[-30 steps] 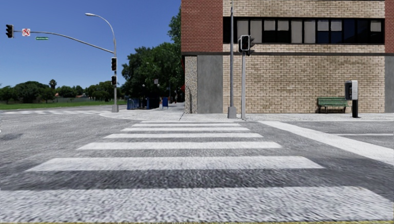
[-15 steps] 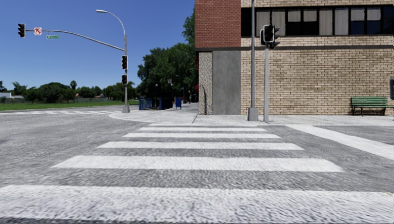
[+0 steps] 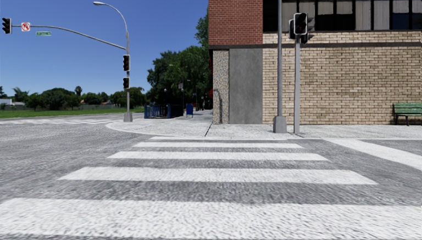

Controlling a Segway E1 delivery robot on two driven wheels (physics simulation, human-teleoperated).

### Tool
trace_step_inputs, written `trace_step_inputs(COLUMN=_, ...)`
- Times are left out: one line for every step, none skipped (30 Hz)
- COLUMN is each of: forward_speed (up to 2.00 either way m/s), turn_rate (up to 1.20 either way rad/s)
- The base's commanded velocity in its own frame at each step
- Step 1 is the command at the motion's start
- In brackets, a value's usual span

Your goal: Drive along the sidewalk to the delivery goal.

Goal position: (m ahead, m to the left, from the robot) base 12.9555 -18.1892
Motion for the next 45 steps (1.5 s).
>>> trace_step_inputs(forward_speed=2.00, turn_rate=0.00)
trace_step_inputs(forward_speed=2.00, turn_rate=0.00)
trace_step_inputs(forward_speed=2.00, turn_rate=0.00)
trace_step_inputs(forward_speed=2.00, turn_rate=0.00)
trace_step_inputs(forward_speed=2.00, turn_rate=0.00)
trace_step_inputs(forward_speed=2.00, turn_rate=0.00)
trace_step_inputs(forward_speed=2.00, turn_rate=0.00)
trace_step_inputs(forward_speed=2.00, turn_rate=0.00)
trace_step_inputs(forward_speed=2.00, turn_rate=0.00)
trace_step_inputs(forward_speed=2.00, turn_rate=0.00)
trace_step_inputs(forward_speed=2.00, turn_rate=0.00)
trace_step_inputs(forward_speed=2.00, turn_rate=0.00)
trace_step_inputs(forward_speed=2.00, turn_rate=0.00)
trace_step_inputs(forward_speed=2.00, turn_rate=0.00)
trace_step_inputs(forward_speed=2.00, turn_rate=0.00)
trace_step_inputs(forward_speed=2.00, turn_rate=0.00)
trace_step_inputs(forward_speed=2.00, turn_rate=0.00)
trace_step_inputs(forward_speed=2.00, turn_rate=0.00)
trace_step_inputs(forward_speed=2.00, turn_rate=0.00)
trace_step_inputs(forward_speed=2.00, turn_rate=0.00)
trace_step_inputs(forward_speed=2.00, turn_rate=0.00)
trace_step_inputs(forward_speed=2.00, turn_rate=0.00)
trace_step_inputs(forward_speed=2.00, turn_rate=0.00)
trace_step_inputs(forward_speed=2.00, turn_rate=0.00)
trace_step_inputs(forward_speed=2.00, turn_rate=0.00)
trace_step_inputs(forward_speed=2.00, turn_rate=0.00)
trace_step_inputs(forward_speed=2.00, turn_rate=0.00)
trace_step_inputs(forward_speed=2.00, turn_rate=0.00)
trace_step_inputs(forward_speed=2.00, turn_rate=0.00)
trace_step_inputs(forward_speed=2.00, turn_rate=0.00)
trace_step_inputs(forward_speed=2.00, turn_rate=0.00)
trace_step_inputs(forward_speed=2.00, turn_rate=0.00)
trace_step_inputs(forward_speed=2.00, turn_rate=0.00)
trace_step_inputs(forward_speed=2.00, turn_rate=0.00)
trace_step_inputs(forward_speed=2.00, turn_rate=0.00)
trace_step_inputs(forward_speed=2.00, turn_rate=0.00)
trace_step_inputs(forward_speed=2.00, turn_rate=0.00)
trace_step_inputs(forward_speed=2.00, turn_rate=0.00)
trace_step_inputs(forward_speed=2.00, turn_rate=0.00)
trace_step_inputs(forward_speed=2.00, turn_rate=0.00)
trace_step_inputs(forward_speed=2.00, turn_rate=0.00)
trace_step_inputs(forward_speed=2.00, turn_rate=0.00)
trace_step_inputs(forward_speed=2.00, turn_rate=0.00)
trace_step_inputs(forward_speed=2.00, turn_rate=0.00)
trace_step_inputs(forward_speed=2.00, turn_rate=0.00)
